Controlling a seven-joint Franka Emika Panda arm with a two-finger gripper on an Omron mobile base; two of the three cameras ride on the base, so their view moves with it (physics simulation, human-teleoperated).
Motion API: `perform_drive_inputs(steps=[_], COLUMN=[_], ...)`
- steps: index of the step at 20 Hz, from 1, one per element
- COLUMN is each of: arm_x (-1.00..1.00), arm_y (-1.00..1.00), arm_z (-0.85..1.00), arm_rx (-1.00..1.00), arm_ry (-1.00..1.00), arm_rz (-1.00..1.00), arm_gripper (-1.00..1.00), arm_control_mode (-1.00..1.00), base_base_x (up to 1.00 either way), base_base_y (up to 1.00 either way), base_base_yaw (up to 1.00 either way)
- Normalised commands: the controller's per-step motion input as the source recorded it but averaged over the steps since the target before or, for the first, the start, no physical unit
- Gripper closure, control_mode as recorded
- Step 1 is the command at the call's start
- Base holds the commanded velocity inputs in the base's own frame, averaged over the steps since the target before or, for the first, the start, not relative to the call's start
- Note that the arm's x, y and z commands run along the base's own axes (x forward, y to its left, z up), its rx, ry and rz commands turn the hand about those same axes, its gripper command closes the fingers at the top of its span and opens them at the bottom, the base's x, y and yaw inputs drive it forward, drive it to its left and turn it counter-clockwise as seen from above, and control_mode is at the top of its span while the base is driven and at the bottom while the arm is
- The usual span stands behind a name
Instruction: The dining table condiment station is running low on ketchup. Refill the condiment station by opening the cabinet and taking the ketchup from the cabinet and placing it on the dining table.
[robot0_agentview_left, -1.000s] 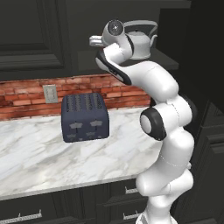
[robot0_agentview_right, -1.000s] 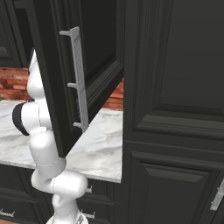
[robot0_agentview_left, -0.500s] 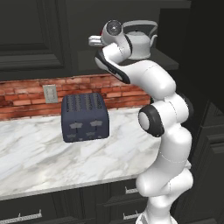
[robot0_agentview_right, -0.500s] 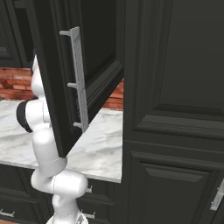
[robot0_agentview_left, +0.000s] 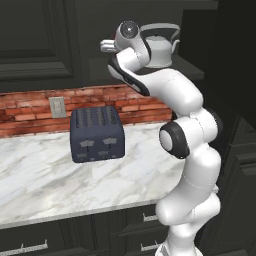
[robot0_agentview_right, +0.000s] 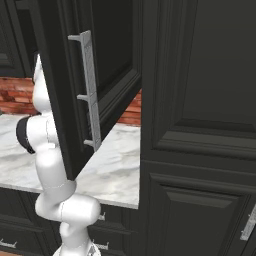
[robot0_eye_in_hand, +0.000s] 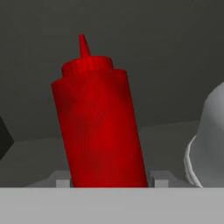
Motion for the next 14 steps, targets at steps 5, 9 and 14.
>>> perform_drive_inputs(steps=[5,9,14], arm_x=[-0.93,-1.0,-1.0], arm_y=[0.14,0.0,-0.1], arm_z=[0.0,0.0,-0.13], arm_rx=[-0.04,0.0,0.0], arm_ry=[0.0,0.0,0.0], arm_rz=[0.0,0.0,0.0], arm_gripper=[1.0,1.0,1.0], arm_control_mode=[-1.0,-1.0,-1.0], base_base_x=[0.0,0.0,0.0], base_base_y=[0.0,0.0,0.0], base_base_yaw=[0.0,0.0,0.0])
